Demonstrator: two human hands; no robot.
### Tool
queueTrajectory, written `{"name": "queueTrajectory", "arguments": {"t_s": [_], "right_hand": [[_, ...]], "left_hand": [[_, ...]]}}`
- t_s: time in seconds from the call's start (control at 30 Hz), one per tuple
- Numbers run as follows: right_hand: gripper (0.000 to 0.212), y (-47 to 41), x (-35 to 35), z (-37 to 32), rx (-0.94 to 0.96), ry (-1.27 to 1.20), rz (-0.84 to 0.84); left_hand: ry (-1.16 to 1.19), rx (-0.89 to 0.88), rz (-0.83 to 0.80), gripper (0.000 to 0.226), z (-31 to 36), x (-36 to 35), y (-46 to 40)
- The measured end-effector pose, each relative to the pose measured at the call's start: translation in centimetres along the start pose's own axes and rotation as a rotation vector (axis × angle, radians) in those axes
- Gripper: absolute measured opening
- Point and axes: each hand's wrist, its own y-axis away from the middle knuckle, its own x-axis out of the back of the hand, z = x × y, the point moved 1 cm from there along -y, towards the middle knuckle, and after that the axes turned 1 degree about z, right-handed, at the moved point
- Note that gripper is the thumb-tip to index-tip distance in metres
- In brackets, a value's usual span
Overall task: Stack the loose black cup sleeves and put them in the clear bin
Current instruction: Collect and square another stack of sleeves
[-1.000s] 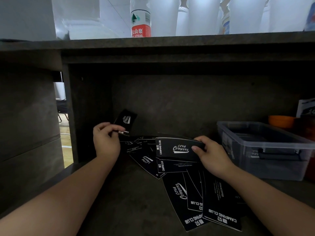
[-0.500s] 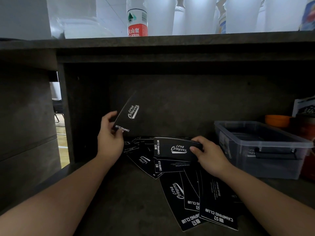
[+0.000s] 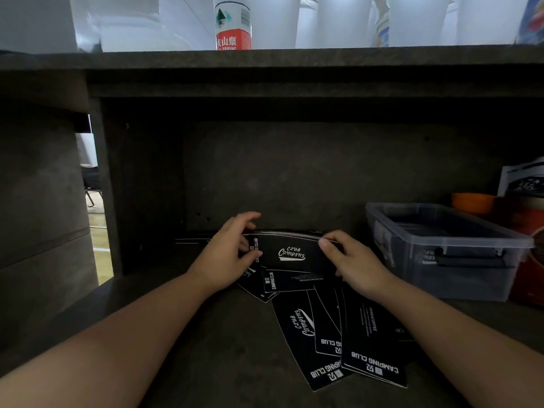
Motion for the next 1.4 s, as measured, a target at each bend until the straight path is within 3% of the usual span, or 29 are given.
{"name": "queueTrajectory", "arguments": {"t_s": [0.07,0.13,0.2,0.3,0.47,0.6,0.73,0.8,0.93,1.07,1.23,1.3,1.4], "right_hand": [[0.013,0.0,-0.1,0.1,0.005,-0.009,-0.001],[0.014,-0.1,-0.1,0.1,0.008,-0.006,0.003],[0.015,-0.1,-0.1,0.2,0.005,-0.004,0.009],[0.014,-0.2,-0.1,0.4,0.005,0.006,0.003],[0.012,-0.4,-0.3,0.4,0.025,0.126,0.038],[0.008,-0.3,0.0,-0.2,0.052,0.134,0.151],[0.011,-0.3,0.4,0.2,-0.006,0.200,0.146],[0.014,-0.4,0.3,0.4,-0.029,0.204,0.132],[0.016,-0.4,0.3,0.3,-0.028,0.222,0.133],[0.013,-0.2,0.4,0.0,-0.021,0.212,0.131],[0.010,-0.1,0.5,0.0,-0.017,0.192,0.108],[0.010,-0.1,0.4,0.2,-0.007,0.190,0.108],[0.009,-0.3,0.4,0.6,0.005,0.184,0.114]], "left_hand": [[0.002,0.069,-0.056,0.076,-0.2,-0.1,0.0],[-0.078,0.125,-0.139,0.068,-0.7,-0.3,0.0],[-0.233,0.087,-0.219,0.049,-1.0,-0.4,-0.1],[-0.378,0.008,-0.229,0.039,-1.0,-0.5,-0.2],[-0.483,-0.081,-0.266,0.070,-0.3,-0.8,-0.2],[-0.621,0.265,-0.051,0.047,-1.4,0.4,-0.5],[-0.607,0.704,-0.094,0.044,-3.5,2.0,-0.2],[-0.577,0.775,-0.100,0.047,-4.2,2.3,-0.2],[-0.665,0.731,-0.102,0.048,-4.2,2.2,-0.4],[-0.876,0.437,-0.082,0.049,-4.0,1.3,-0.9],[-0.989,0.234,-0.173,0.057,-5.2,1.5,-2.8],[-0.926,0.303,-0.229,0.065,-6.6,1.8,-3.6],[-0.772,0.544,-0.346,0.076,-8.3,1.8,-4.1]]}}
